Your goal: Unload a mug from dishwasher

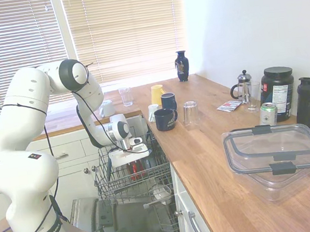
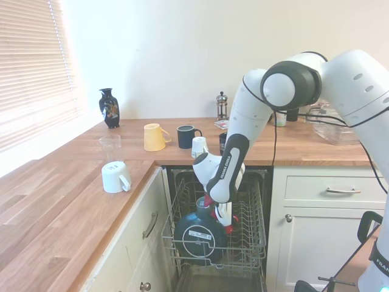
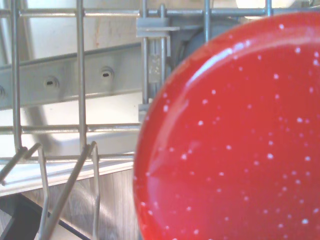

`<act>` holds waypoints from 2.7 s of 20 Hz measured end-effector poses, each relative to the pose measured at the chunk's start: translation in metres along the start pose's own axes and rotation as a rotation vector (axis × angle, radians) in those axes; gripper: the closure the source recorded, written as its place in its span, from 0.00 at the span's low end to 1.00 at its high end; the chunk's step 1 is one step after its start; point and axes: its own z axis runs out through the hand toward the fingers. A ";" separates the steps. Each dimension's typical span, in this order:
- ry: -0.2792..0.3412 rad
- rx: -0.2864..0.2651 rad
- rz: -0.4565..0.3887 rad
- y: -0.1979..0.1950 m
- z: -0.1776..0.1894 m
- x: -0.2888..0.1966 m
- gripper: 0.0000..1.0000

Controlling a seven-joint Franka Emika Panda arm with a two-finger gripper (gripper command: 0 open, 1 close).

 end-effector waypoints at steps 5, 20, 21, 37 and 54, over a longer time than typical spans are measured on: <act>0.007 -0.009 0.011 -0.003 -0.002 0.000 1.00; 0.016 0.020 0.106 0.022 -0.035 0.013 1.00; 0.020 0.022 0.108 0.023 -0.038 0.013 1.00; 0.069 0.070 0.199 0.056 -0.089 0.016 1.00; 0.166 0.220 0.430 0.116 -0.126 -0.003 1.00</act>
